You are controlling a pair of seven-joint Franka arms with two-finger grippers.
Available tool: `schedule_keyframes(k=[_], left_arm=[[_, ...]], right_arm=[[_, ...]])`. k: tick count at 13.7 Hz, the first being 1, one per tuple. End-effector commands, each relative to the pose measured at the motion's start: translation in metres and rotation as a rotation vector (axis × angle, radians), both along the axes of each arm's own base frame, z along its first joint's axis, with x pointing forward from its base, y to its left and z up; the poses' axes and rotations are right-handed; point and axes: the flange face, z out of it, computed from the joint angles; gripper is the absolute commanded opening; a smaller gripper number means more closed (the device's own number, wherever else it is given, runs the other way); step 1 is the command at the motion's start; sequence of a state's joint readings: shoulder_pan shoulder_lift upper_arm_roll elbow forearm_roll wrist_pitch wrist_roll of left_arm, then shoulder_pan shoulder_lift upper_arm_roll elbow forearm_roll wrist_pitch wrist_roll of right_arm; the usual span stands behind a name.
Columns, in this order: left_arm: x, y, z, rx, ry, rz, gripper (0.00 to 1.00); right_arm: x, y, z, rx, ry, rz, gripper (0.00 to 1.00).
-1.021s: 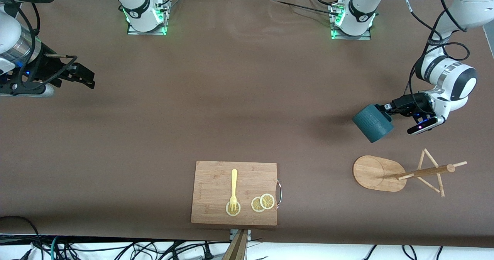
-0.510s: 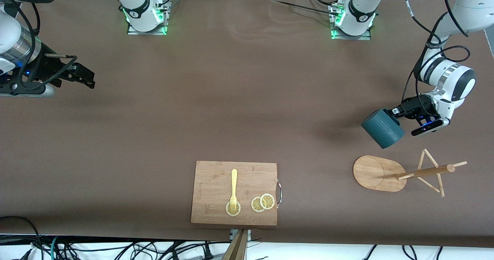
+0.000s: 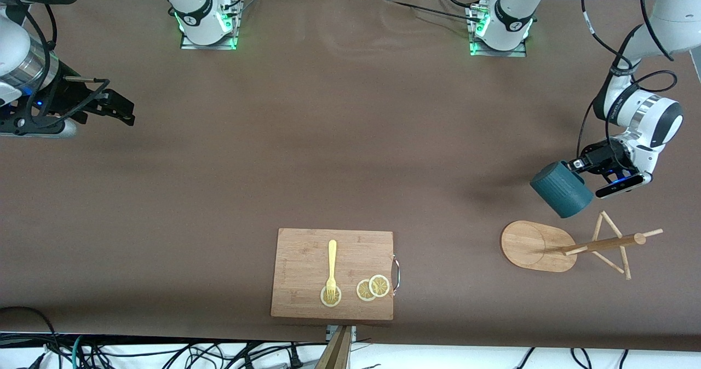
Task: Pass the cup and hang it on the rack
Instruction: 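Lower the mug handle onto a rack peg with the left gripper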
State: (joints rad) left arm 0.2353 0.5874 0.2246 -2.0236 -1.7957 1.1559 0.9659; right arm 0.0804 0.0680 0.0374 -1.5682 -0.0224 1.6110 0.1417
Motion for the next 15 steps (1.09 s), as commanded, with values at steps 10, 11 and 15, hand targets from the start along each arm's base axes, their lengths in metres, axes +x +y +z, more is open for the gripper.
schedule_keyframes(k=[10, 11, 15], left_arm=[[0.012, 0.036, -0.015, -0.068, 0.007, 0.046, 0.0], [0.011, 0.039, -0.015, -0.068, 0.007, 0.049, 0.0], [0.014, 0.051, -0.019, -0.076, 0.034, 0.049, 0.0]], right_arm=[[0.0, -0.001, 0.005, -0.011, 0.001, 0.013, 1.0], [0.0, -0.001, 0.005, -0.011, 0.001, 0.012, 1.0], [0.0, -0.001, 0.005, -0.011, 0.001, 0.012, 1.0]])
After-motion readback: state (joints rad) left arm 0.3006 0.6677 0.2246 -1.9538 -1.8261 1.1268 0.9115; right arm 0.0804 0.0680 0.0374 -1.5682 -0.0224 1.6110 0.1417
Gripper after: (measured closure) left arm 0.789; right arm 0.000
